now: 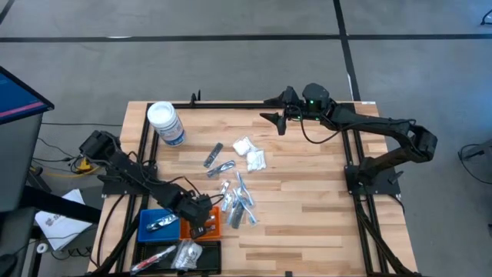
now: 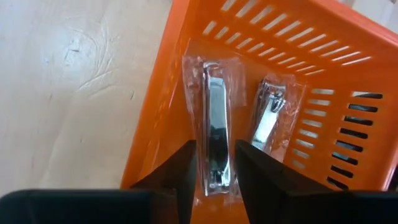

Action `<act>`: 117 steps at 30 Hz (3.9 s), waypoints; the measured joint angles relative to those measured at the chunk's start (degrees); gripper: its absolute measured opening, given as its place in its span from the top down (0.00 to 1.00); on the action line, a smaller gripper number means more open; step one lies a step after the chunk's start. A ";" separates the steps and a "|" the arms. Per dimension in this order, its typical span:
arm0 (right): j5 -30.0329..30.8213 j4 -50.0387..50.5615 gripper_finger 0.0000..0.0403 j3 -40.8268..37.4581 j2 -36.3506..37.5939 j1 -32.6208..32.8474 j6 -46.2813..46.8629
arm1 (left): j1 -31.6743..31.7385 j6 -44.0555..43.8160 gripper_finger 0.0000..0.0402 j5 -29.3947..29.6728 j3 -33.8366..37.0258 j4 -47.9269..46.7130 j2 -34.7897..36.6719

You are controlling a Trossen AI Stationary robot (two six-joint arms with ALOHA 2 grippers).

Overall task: Pick & Place Travel size toiletries
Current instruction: Put the top black comb into the blue basket

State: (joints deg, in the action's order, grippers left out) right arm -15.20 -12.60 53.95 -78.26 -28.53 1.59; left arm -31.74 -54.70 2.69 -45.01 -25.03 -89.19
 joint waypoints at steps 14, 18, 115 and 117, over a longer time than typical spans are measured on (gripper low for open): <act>0.02 0.13 0.34 0.00 0.00 0.00 -0.01 | 0.00 0.09 0.87 7.42 0.00 -0.30 13.46; 0.00 0.30 0.34 0.00 0.00 0.00 -0.01 | 0.00 0.96 0.90 11.74 0.00 -0.19 16.90; -1.55 24.06 0.38 8.80 -7.59 13.29 -13.01 | 29.13 34.93 0.99 24.86 5.73 9.49 23.05; -1.49 27.03 0.42 11.26 -11.19 13.79 -14.52 | 29.84 34.72 0.99 24.06 5.73 9.32 22.01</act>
State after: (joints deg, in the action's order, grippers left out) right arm -16.69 14.43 65.21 -89.45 -14.74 -12.93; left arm -1.90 -19.97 26.75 -39.29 -15.71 -67.18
